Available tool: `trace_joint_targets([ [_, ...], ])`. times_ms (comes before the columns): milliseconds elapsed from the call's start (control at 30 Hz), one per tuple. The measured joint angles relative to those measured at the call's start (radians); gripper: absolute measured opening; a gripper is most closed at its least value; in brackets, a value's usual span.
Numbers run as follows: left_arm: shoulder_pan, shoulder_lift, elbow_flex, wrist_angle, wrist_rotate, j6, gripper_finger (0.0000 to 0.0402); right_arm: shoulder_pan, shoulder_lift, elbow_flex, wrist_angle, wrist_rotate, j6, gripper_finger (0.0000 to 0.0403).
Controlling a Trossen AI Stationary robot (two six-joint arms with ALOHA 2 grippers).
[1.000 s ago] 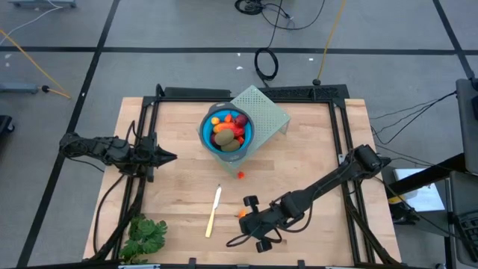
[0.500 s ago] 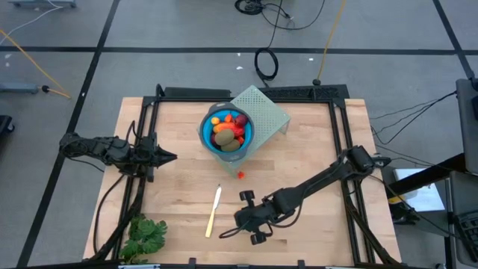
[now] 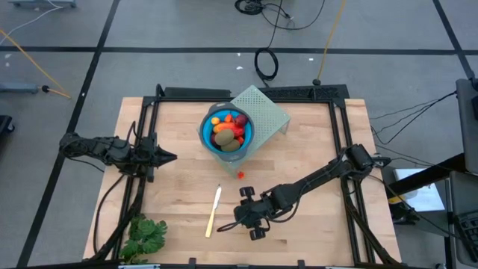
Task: Pick & Place Fruit
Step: Put the peach into the blue strainer bowl
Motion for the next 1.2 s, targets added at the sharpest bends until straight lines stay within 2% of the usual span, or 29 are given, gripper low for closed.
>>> trace_joint_targets([
  [233, 0.0, 0.0, 0.0, -0.016, 0.0, -0.004, 0.0024, -0.018, 0.0, 0.0, -0.005, -0.046, 0.001, 0.0194],
  [467, 0.0, 0.0, 0.0, -0.016, 0.0, -0.002, 0.0024, -0.021, 0.0, 0.0, -0.006, -0.05, -0.006, 0.0226],
  [900, 0.0, 0.0, 0.0, -0.015, 0.0, 0.0, 0.0024, -0.032, 0.0, -0.036, -0.003, -0.047, -0.021, 0.0232],
  [1200, 0.0, 0.0, 0.0, -0.015, 0.0, -0.001, 0.0024, -0.038, 0.0, -0.082, 0.079, -0.044, -0.031, 0.0232],
])
